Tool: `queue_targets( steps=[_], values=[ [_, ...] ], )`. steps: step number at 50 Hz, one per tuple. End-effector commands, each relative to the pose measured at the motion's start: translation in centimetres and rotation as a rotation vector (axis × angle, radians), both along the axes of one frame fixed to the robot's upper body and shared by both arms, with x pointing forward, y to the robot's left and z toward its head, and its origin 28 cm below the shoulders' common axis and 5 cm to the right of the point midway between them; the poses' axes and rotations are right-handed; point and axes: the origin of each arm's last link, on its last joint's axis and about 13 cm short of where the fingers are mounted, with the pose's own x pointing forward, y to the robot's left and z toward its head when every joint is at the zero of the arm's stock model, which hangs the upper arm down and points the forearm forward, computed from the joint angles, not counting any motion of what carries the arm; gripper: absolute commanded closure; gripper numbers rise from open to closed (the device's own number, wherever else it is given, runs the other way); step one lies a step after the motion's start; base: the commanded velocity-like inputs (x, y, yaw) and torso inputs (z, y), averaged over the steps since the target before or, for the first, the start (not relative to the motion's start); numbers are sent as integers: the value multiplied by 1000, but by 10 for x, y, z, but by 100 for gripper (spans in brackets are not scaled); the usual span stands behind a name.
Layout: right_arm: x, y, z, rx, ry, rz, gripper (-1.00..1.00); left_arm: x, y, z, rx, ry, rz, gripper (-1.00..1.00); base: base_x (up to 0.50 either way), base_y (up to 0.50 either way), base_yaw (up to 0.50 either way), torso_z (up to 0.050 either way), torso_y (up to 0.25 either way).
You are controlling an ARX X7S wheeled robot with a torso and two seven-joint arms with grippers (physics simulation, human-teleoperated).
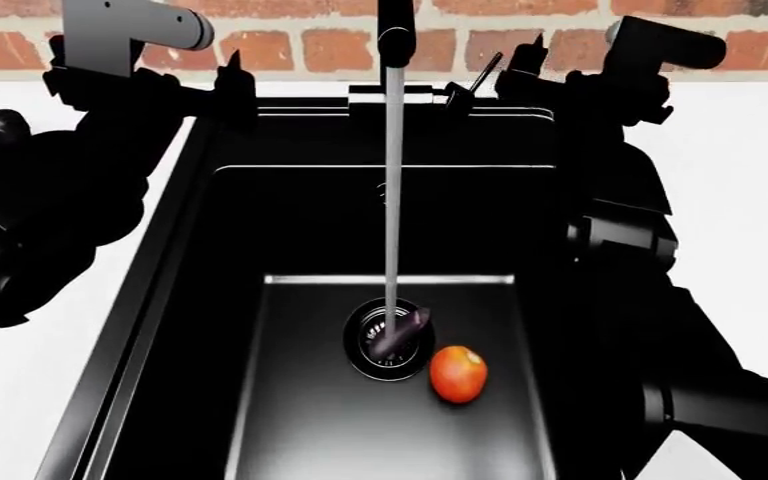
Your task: Pick up the fruits and vegetables and place them in the sink. Turn on the sink faucet to wash them. Then turn the sink off and put them in the tray.
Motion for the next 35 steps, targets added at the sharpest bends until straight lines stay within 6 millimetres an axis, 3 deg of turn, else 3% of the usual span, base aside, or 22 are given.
queue_targets(
  steps=[1, 24, 35],
  values=[
    [-1, -5, -11, -25, 85, -15, -100, 0, -2, 1, 3, 0, -6, -100, 0, 0, 0, 0, 0],
    [-1, 4, -11, -124, 113, 58, -100, -1, -2, 1, 6, 1, -14, -100, 0, 0, 0, 0, 0],
    [-1, -1, -6, -147, 100, 27, -100, -2, 1, 0, 9, 1, -5, -100, 0, 0, 0, 0, 0]
  ],
)
